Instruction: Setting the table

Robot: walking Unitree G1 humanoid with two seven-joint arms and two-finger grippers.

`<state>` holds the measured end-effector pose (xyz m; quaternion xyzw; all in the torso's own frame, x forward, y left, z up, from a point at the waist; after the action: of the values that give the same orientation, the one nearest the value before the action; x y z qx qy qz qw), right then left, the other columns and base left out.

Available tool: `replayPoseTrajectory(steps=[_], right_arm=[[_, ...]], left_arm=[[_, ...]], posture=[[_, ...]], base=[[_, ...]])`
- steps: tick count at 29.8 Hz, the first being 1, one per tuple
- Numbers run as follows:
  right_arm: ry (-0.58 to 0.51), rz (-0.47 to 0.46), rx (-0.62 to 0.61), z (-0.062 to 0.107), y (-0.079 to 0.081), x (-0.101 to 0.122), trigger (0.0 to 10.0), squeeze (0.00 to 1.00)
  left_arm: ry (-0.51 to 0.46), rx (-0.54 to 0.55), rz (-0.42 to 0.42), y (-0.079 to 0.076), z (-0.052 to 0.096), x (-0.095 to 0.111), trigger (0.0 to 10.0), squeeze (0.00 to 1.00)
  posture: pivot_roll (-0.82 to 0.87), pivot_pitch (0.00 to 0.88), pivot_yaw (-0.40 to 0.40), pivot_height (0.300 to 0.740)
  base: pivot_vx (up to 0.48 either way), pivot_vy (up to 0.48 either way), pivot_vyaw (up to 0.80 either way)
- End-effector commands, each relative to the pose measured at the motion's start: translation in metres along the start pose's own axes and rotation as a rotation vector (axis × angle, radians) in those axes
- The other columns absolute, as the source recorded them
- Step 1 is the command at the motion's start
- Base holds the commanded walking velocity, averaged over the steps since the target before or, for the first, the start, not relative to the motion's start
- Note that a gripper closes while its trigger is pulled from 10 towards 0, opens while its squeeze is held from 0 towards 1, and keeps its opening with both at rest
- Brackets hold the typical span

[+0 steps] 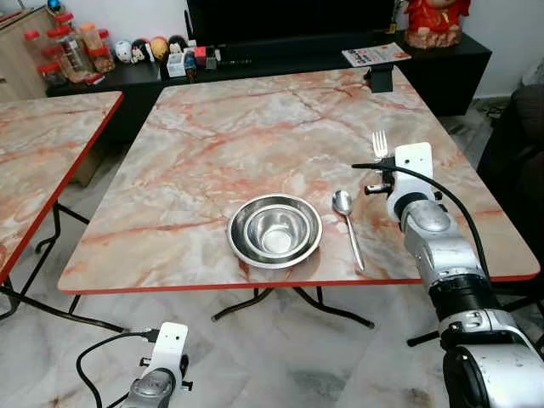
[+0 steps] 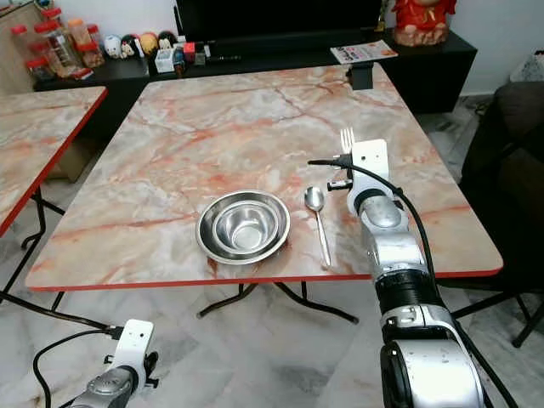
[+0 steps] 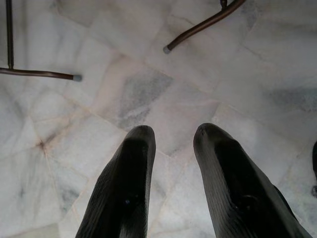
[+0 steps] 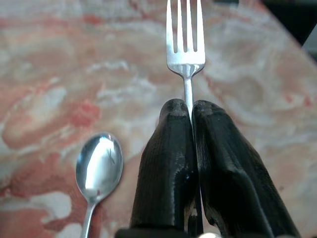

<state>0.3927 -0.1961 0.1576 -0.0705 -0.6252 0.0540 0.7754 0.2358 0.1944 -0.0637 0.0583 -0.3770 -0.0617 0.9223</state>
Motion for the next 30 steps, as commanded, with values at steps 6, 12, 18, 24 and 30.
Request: replayPoseTrajectory(steps=[6, 12, 18, 24, 30], right_arm=[[0.063, -0.009, 0.039, 0.005, 0.009, -0.009, 10.0, 0.0], [0.101, -0.028, 0.049, 0.008, 0.011, -0.017, 10.0, 0.0], [0.144, -0.033, 0.038, 0.01, 0.011, -0.025, 10.0, 0.0], [0.181, -0.042, -0.007, 0.013, 0.006, -0.034, 10.0, 0.0], [0.17, -0.062, -0.029, 0.012, 0.006, -0.037, 10.0, 0.0]], left_arm=[[0.024, -0.005, -0.007, 0.002, 0.0, -0.003, 10.0, 0.0], [0.027, -0.009, -0.011, 0.002, 0.0, -0.003, 10.0, 0.0], [0.029, -0.012, -0.012, 0.002, 0.0, -0.004, 10.0, 0.0], [0.031, -0.014, -0.008, 0.002, 0.0, -0.004, 10.0, 0.0], [0.031, -0.011, -0.006, 0.002, 0.0, -0.003, 10.0, 0.0]], posture=[[-0.08, 0.075, 0.086, 0.74], [-0.08, 0.068, 0.085, 0.74], [-0.08, 0.068, 0.085, 0.74], [-0.08, 0.07, 0.083, 0.74], [-0.08, 0.078, 0.084, 0.74]], base=[[0.0, 0.0, 0.0], [0.0, 0.0, 0.0], [0.0, 0.0, 0.0], [0.0, 0.0, 0.0], [0.0, 0.0, 0.0]])
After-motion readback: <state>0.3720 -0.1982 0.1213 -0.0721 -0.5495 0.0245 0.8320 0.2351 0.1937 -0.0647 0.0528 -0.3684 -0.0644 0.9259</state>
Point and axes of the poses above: a point about 5 cm out from each wrist's last joint towards the gripper, its own z axis pointing back from the gripper into the wrist, its own x axis along the axis of the wrist's last joint, y = z × x, the point moved 1 cm from there along -z, pointing out of the wrist towards the gripper, and after that the axes turned 1 degree about z, right-handed, at the moved point
